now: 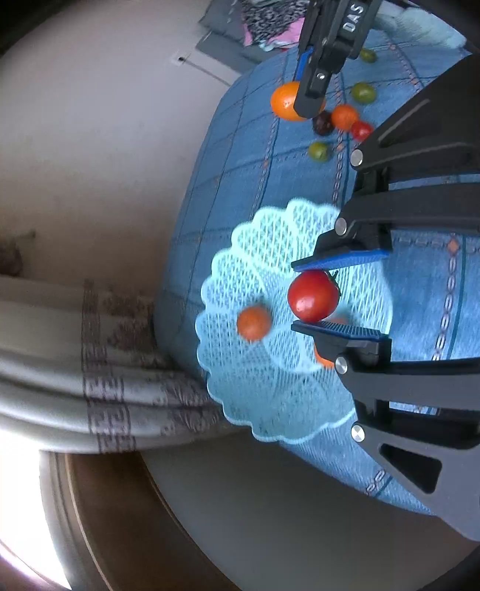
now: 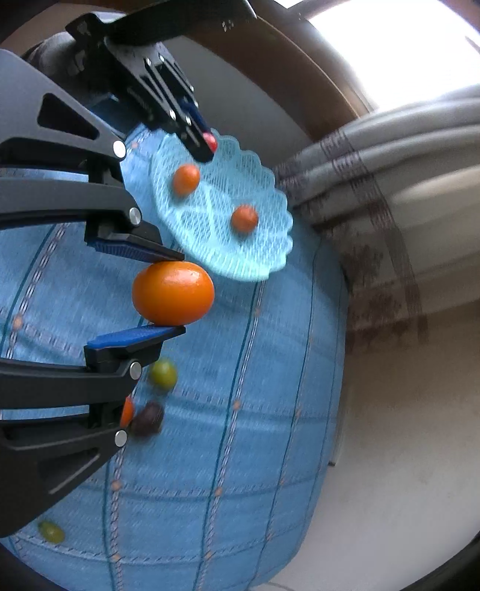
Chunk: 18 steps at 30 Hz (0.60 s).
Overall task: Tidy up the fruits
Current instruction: 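Drop the red tomato into the basket with the left gripper while the right carries its orange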
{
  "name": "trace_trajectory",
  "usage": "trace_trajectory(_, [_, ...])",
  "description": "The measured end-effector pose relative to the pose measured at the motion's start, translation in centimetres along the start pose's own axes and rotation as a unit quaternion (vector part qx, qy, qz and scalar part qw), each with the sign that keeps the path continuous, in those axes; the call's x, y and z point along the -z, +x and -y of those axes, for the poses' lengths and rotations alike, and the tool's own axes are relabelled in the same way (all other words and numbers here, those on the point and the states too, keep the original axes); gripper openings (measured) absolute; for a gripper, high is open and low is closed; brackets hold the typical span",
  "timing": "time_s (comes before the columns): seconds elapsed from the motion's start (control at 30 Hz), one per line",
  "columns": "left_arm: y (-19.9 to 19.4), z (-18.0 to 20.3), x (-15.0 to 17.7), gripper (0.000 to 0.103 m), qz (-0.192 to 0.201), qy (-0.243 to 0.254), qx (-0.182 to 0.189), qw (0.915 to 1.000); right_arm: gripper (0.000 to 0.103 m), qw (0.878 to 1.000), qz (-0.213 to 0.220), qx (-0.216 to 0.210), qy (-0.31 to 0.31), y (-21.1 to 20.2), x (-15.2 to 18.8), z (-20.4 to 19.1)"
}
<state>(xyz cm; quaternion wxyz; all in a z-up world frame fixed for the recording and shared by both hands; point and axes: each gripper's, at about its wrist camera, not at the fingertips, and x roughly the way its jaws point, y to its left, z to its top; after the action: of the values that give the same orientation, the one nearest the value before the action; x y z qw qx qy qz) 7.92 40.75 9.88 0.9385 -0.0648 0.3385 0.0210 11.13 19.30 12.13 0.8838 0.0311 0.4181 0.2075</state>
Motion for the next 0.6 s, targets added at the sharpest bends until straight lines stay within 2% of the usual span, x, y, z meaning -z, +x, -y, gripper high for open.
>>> trace_trajectory(0.27, [0.1,-2.0,-0.5,0.027,-0.001,-0.023,-0.009,0.9997,0.033,0.999,-0.012,-0.036,-0.022,2.9,-1.3,-4.6])
trace_trajectory(0.5, [0.5,-3.6,-0.6,0.029,-0.008,-0.046,-0.014,0.9988,0.033,0.999,-0.027,-0.037,-0.028,5.2,-1.3,-6.5])
trace_trajectory(0.57, [0.5,-4.0,-0.6,0.045,-0.008,-0.053,-0.014,0.9985,0.033,0.999,-0.03,-0.034,-0.028,5.6,-1.3,-6.6])
trace_trajectory(0.6, [0.4,-4.2,-0.7,0.05,-0.005,-0.057,-0.017,0.9982,0.033,0.999,-0.031,-0.033,-0.028,5.8,-1.3,-6.7])
